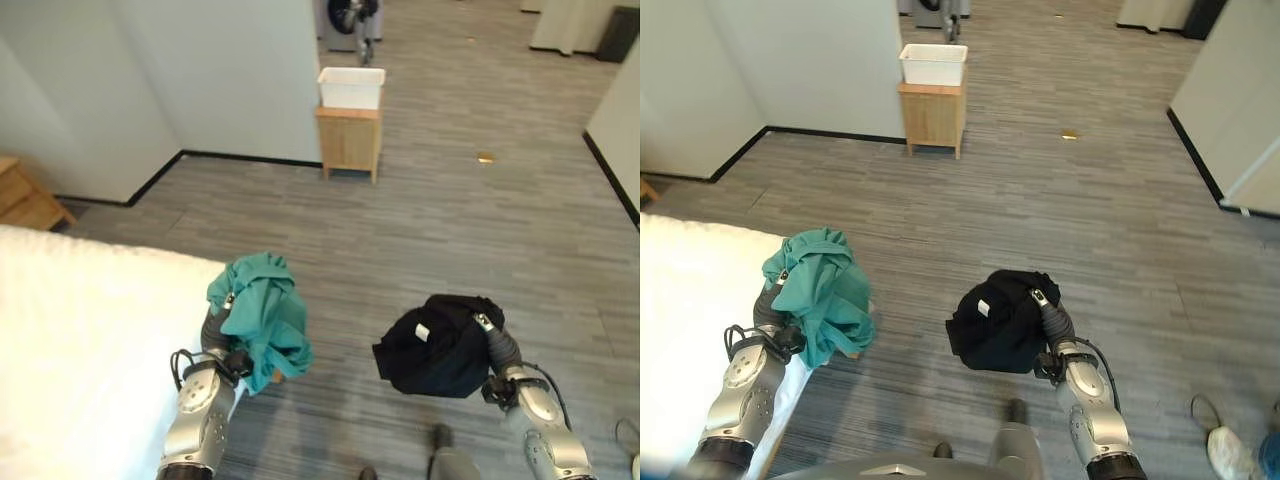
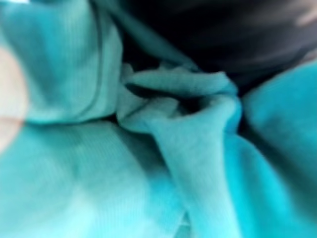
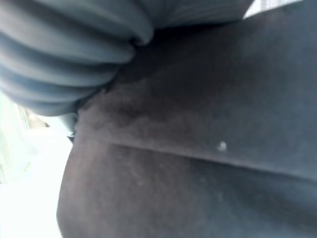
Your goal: Pick up bed clothes into laundry basket.
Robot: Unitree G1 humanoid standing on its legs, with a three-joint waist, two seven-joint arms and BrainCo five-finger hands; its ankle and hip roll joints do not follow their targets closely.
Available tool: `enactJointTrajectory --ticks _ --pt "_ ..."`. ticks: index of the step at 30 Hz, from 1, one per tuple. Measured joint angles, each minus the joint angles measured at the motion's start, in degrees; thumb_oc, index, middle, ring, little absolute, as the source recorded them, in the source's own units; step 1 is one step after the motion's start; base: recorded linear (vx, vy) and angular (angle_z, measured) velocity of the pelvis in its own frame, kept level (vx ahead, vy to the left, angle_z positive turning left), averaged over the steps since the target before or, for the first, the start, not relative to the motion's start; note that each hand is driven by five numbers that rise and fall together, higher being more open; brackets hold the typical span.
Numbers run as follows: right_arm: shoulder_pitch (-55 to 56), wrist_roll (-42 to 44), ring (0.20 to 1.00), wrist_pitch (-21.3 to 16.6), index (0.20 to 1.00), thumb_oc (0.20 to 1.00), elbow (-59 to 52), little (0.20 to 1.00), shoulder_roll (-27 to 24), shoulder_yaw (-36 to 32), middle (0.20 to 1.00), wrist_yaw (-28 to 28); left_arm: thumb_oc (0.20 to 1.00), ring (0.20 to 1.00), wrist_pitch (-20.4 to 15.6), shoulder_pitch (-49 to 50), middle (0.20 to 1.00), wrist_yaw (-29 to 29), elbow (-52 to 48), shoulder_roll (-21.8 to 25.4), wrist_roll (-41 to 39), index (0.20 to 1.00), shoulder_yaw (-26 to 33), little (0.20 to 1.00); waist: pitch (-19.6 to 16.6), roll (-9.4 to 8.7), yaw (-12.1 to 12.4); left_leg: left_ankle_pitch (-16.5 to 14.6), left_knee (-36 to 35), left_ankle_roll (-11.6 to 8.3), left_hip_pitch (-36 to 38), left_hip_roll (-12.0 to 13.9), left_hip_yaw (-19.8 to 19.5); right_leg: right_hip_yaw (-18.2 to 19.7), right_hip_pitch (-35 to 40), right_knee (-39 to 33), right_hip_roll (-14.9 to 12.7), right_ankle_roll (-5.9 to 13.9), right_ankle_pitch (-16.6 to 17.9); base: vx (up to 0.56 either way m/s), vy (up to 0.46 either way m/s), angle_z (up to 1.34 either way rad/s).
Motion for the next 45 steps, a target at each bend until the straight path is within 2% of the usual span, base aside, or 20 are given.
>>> enactJointTrajectory --ticks 1,3,5,6,7,10,15,25,29,31,33,34,35,36,38,39,40,42,44,45 --pt "0.1 0.0 0.2 0.0 0.2 0.2 0.1 0.2 0.0 -1.1 0.2 0.0 0.2 0.2 0.0 0.6 0.2 -0.2 -0.1 -0.3 0.0 0.2 -0.5 0.2 -0.4 -0.76 0.1 -1.2 0.1 -0.96 1.3 -0.8 -1.6 0.4 1.7 -0.9 0.4 -0.53 2.6 0.13 -0.107 0.82" --pt "-0.9 0.1 0.2 -0.1 0.2 0.2 1.5 0.2 -1.0 -3.0 0.2 0.2 0.2 0.2 0.0 4.0 0.2 -0.4 -0.5 -4.0 0.0 0.2 0.0 0.2 -1.3 0.76 2.6 -3.2 3.8 -3.18 0.8 0.0 -2.1 -1.3 6.3 -7.0 1.4 -3.15 6.9 0.12 -0.108 0.42" --pt "-1.1 0.1 0.2 -0.1 0.2 0.2 1.6 0.2 -1.6 -2.8 0.2 0.3 0.2 0.2 0.1 5.3 0.2 -0.6 -1.1 -4.0 0.0 0.2 -0.2 0.2 -1.0 -0.31 3.7 -5.4 8.2 -4.02 -2.7 -0.4 -2.5 -1.3 8.8 -11.0 0.7 -2.95 7.2 0.06 -0.067 0.3" --pt "-1.9 0.1 0.2 -0.1 0.2 0.2 1.5 0.2 -1.8 -3.0 0.2 0.4 0.2 0.2 0.1 5.5 0.2 -1.2 -1.1 -3.7 -0.2 0.2 0.1 0.2 -0.9 -0.9 4.4 -5.1 5.6 -3.77 -4.9 1.2 -2.8 -1.6 9.1 -12.6 0.8 -3.12 7.4 0.03 -0.055 0.24" --pt "1.8 0.1 0.2 0.0 0.2 0.2 1.7 0.2 -1.4 -2.8 0.2 0.9 0.2 0.2 0.5 6.9 0.2 -1.5 -1.1 -3.7 -0.5 0.2 0.2 0.2 -2.4 1.05 3.2 0.0 -3.6 -4.7 0.1 6.2 -1.2 -3.0 12.7 -12.7 2.6 -1.26 4.3 0.05 -0.045 0.14" --pt "1.9 2.7 0.2 -0.3 0.2 0.2 2.2 0.2 -1.1 -5.6 0.2 -2.1 0.2 0.2 1.8 4.6 0.2 -0.7 -1.1 -0.5 0.0 0.2 -3.2 0.2 -2.1 1.66 1.8 0.0 -2.8 -4.94 -0.4 6.0 -0.7 -3.0 12.7 -12.6 2.3 -1.25 4.3 0.04 0.027 0.05" --pt "3.2 4.5 0.2 -0.9 0.2 0.2 2.6 0.2 -0.6 -10.9 0.2 -4.0 0.2 0.2 1.7 0.4 0.2 0.6 -1.6 0.1 0.0 0.2 -1.9 0.2 -1.8 2.32 -2.0 -0.3 -2.7 -5.28 -0.5 6.2 0.5 -2.2 12.5 -12.6 2.6 -1.16 4.2 0.06 0.036 -0.14" --pt "1.4 4.3 0.2 -1.5 0.2 0.2 1.8 0.2 -0.6 -12.8 0.2 -4.5 0.2 0.2 1.6 5.1 0.2 3.2 -1.0 -1.6 0.4 0.2 7.3 0.2 0.5 2.15 -0.2 -0.4 -2.8 -5.32 -1.1 6.4 3.5 -0.4 10.3 -12.5 3.0 -1.53 4.7 0.05 0.099 -0.14" --pt "-0.3 3.8 0.2 -1.6 0.2 0.2 1.8 0.2 -0.7 -12.1 0.2 -4.7 0.2 0.2 1.3 3.8 0.2 4.7 -0.6 -1.0 0.4 0.2 8.6 0.2 3.1 3.08 -0.3 -1.1 -0.2 -3.85 -4.1 4.9 4.3 -0.2 2.2 -0.4 2.4 0.55 3.3 0.02 0.173 -0.12" --pt "-0.8 3.7 0.2 -1.7 0.2 0.2 1.7 0.2 -0.2 -11.3 0.2 -4.0 0.2 0.2 1.2 2.0 0.2 4.5 0.5 -1.0 0.5 0.2 8.3 0.2 5.6 4.13 -0.4 -2.4 2.0 -2.13 -4.1 6.4 6.8 -2.1 -4.0 11.6 2.3 3.89 4.9 0.14 0.173 -0.52" --pt "-0.8 3.7 0.2 -1.8 0.2 0.2 1.5 0.2 -0.3 -11.3 0.2 -3.8 0.2 0.2 1.2 1.9 0.2 4.5 0.5 -0.8 0.5 0.2 8.1 0.2 7.2 4.21 -0.9 -3.5 3.5 -1.24 -4.0 6.3 7.8 -5.4 -9.3 22.8 0.0 2.99 4.0 0.24 -0.002 -0.31" --pt "-0.8 3.7 0.2 -1.8 0.2 0.2 1.5 0.2 -0.3 -11.3 0.2 -3.8 0.2 0.2 1.2 1.9 0.2 4.5 0.5 -0.8 0.5 0.2 8.1 0.2 7.2 4.21 -0.9 -3.5 3.5 -1.24 -4.0 6.3 7.8 -5.4 -9.3 22.8 0.0 2.99 4.0 0.34 -0.042 -0.03" --pt "0.2 3.8 0.2 -1.8 0.2 0.2 1.4 0.2 -0.8 -11.6 0.2 -3.8 0.2 0.2 1.2 2.8 0.2 4.1 0.6 -0.9 0.5 0.2 7.2 0.2 7.3 4.12 -2.8 -3.7 3.2 -1.65 -4.1 6.0 7.8 -5.2 -12.8 30.2 -2.9 3.15 -0.4 0.56 -0.153 -0.07" --pt "0.9 3.8 0.2 -1.9 0.2 0.2 -0.6 0.2 -0.6 -11.4 0.2 -3.4 0.2 0.2 1.2 2.5 0.2 3.9 0.4 -0.8 0.5 0.2 7.3 0.2 6.9 4.1 -3.0 -3.6 3.4 -1.54 -6.7 6.2 8.0 -4.5 -12.3 17.4 -4.6 5.0 -2.1 0.7 -0.176 -0.15" --pt "2.7 3.8 0.2 -1.8 0.2 0.2 -1.3 0.2 -0.6 -10.9 0.2 -3.0 0.2 0.2 1.1 0.4 0.2 3.8 2.0 -1.7 0.5 0.2 8.0 0.2 7.8 2.47 -4.9 -4.1 4.8 -3.22 -7.6 6.6 7.6 -0.7 -12.4 8.9 -4.6 5.72 -2.6 0.83 -0.209 0.0" --pt "3.1 3.9 0.2 -1.7 0.2 0.2 -1.2 0.2 1.1 -11.0 0.2 -3.4 0.2 0.2 1.1 -0.9 0.2 3.7 4.0 -1.4 0.5 0.2 8.0 0.2 7.8 1.98 -6.4 -6.6 7.5 -4.56 -9.0 8.3 6.7 -2.5 -9.0 -3.7 -3.8 7.17 -3.2 0.58 -0.169 0.21" --pt "3.3 3.9 0.2 -1.3 0.2 0.2 -1.2 0.2 2.0 -10.9 0.2 -3.5 0.2 0.2 1.1 -1.2 0.2 3.6 5.0 -1.7 0.5 0.2 7.3 0.2 7.4 1.35 -6.7 -7.8 7.2 -5.84 -6.9 10.0 6.3 -7.4 -6.7 -6.6 -3.6 6.93 -3.0 0.76 -0.241 0.23" --pt "3.9 3.9 0.2 -1.3 0.2 0.2 -1.2 0.2 1.9 -10.7 0.2 -3.4 0.2 0.2 1.2 0.5 0.2 2.9 4.4 -1.6 0.5 0.2 6.8 0.2 6.4 0.67 -6.8 -9.6 5.2 -8.02 -2.7 12.5 5.0 -8.9 -1.6 -2.2 -2.7 5.76 -3.1 0.78 -0.325 0.39" --pt "3.9 4.0 0.2 -0.8 0.2 0.2 0.7 0.2 0.6 -10.8 0.2 -3.4 0.2 0.2 1.2 0.9 0.2 2.5 3.8 -1.9 0.5 0.2 5.1 0.2 5.5 0.03 -6.9 -11.4 24.9 -11.55 -8.7 14.1 1.6 -9.1 0.6 4.8 -0.6 -0.03 -3.5 0.52 -0.409 0.88" --pt "3.5 4.1 0.2 -1.0 0.2 0.2 0.9 0.2 -0.8 -10.9 0.2 -3.1 0.2 0.2 1.2 1.8 0.2 2.3 3.1 -2.0 0.5 0.2 4.5 0.2 4.6 0.31 -6.4 -9.0 36.9 -12.81 -14.5 14.4 -0.1 -10.1 0.4 7.2 0.4 -2.78 -6.2 0.3 -0.31 0.42"
